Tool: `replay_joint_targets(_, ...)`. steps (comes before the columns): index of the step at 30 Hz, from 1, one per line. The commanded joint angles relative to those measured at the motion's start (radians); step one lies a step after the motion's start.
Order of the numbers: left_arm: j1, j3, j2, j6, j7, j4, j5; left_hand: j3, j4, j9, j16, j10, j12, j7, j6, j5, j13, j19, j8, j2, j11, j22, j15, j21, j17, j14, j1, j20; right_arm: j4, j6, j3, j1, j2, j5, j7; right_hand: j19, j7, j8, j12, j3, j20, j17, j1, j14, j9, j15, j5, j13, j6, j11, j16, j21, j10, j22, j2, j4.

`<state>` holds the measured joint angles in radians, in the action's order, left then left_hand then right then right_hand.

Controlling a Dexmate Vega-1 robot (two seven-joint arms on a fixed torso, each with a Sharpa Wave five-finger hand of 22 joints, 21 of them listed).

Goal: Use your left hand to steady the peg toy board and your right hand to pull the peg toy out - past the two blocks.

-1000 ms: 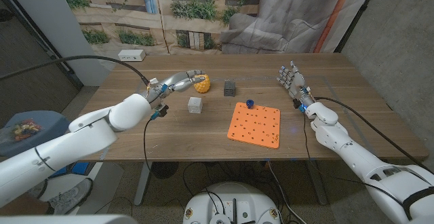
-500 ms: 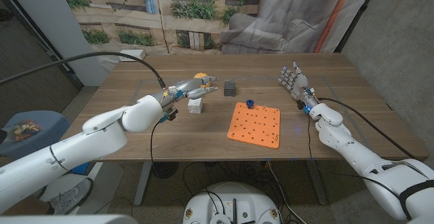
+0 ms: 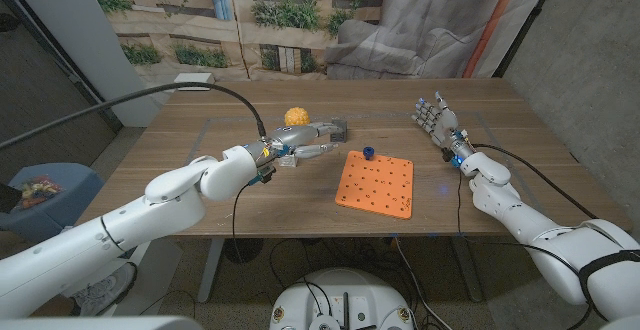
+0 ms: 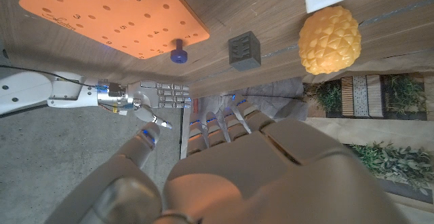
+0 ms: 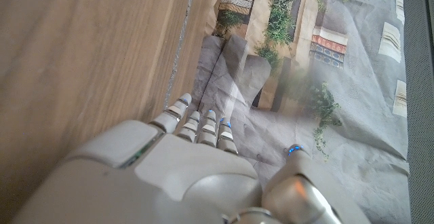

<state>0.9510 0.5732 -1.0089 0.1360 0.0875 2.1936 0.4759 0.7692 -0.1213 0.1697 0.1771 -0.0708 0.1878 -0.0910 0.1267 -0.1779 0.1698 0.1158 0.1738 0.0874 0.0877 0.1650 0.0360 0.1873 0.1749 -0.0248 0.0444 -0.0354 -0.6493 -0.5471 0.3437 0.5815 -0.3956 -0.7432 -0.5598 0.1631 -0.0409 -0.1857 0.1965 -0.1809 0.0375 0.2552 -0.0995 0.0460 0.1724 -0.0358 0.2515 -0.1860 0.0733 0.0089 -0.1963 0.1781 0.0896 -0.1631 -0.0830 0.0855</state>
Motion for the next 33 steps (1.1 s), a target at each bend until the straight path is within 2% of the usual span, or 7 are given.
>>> replay_joint_targets(1,-0.02,0.056,0.046,-0.039,0.064,-0.025,0.153,0.0,-0.011,0.005,0.002,0.006,-0.003,-0.003,-0.004,0.0,0.005,-0.005,0.003,0.09,0.005,0.006,0.09,-0.005,0.006,0.007,-0.013,-0.144,0.131,-0.033,-0.01,-0.061,0.024,-0.005,-0.095,-0.004,0.004,-0.004,0.001,-0.007,0.018,0.003,0.0,-0.006,0.003,-0.013,0.003,-0.003,0.013,-0.005,-0.007,0.006,0.006,-0.003,-0.008,-0.002)
replay_joint_targets(5,-0.017,0.068,0.053,-0.05,0.083,-0.029,0.199,-0.003,-0.024,0.005,0.0,0.009,-0.003,-0.005,-0.011,-0.001,0.005,-0.027,0.003,0.093,0.0,0.006,0.086,-0.009,0.007,0.018,-0.02,-0.145,0.142,-0.044,-0.015,-0.07,0.025,-0.006,-0.113,-0.005,0.004,-0.003,0.001,-0.007,0.018,0.002,0.0,-0.005,0.003,-0.015,0.003,-0.003,0.013,-0.005,-0.006,0.006,0.006,-0.003,-0.008,-0.002)
replay_joint_targets(13,0.011,0.073,0.069,-0.062,0.086,-0.038,0.233,-0.003,-0.029,0.005,0.0,0.011,-0.003,-0.003,-0.018,-0.002,0.005,-0.031,0.002,0.094,0.001,0.006,0.088,-0.008,0.006,0.02,-0.023,-0.147,0.135,-0.069,-0.019,-0.074,0.021,0.0,-0.136,-0.005,0.003,-0.003,0.0,-0.008,0.02,0.0,0.002,-0.005,0.003,-0.019,0.003,-0.003,0.014,-0.006,-0.006,0.006,0.005,-0.003,-0.01,-0.001)
replay_joint_targets(18,0.021,0.079,0.08,-0.073,0.084,-0.052,0.255,-0.004,-0.031,0.005,0.0,0.013,-0.003,-0.002,-0.021,-0.003,0.005,-0.034,0.002,0.094,-0.001,0.006,0.088,-0.007,0.006,0.022,-0.024,-0.148,0.088,-0.067,-0.017,-0.054,0.009,0.005,-0.124,-0.004,0.003,-0.003,0.0,-0.008,0.023,-0.001,0.003,-0.006,0.003,-0.017,0.003,-0.003,0.015,-0.007,-0.007,0.006,0.005,-0.003,-0.011,0.0)
replay_joint_targets(29,-0.006,0.107,0.117,-0.158,0.064,-0.143,0.272,-0.006,-0.035,0.005,-0.001,0.022,-0.005,-0.004,-0.054,-0.004,0.005,-0.051,-0.004,0.087,0.001,0.006,0.087,-0.008,0.003,0.028,-0.028,-0.15,0.01,-0.056,-0.012,-0.021,-0.013,0.01,-0.093,-0.004,0.002,-0.003,0.0,-0.009,0.024,-0.003,0.005,-0.007,0.003,-0.02,0.002,-0.002,0.016,-0.008,-0.008,0.007,0.007,-0.003,-0.013,0.0)
replay_joint_targets(33,-0.023,0.118,0.129,-0.194,0.058,-0.179,0.268,-0.009,-0.035,0.003,-0.002,0.037,-0.008,0.012,-0.103,-0.005,0.005,-0.07,-0.009,0.083,-0.002,0.006,0.083,-0.009,0.001,0.038,-0.029,-0.152,-0.024,-0.046,-0.01,-0.006,-0.024,0.011,-0.081,-0.004,0.001,-0.003,0.0,-0.01,0.025,-0.003,0.005,-0.006,0.003,-0.02,0.002,-0.002,0.017,-0.008,-0.008,0.007,0.007,-0.003,-0.013,0.0)
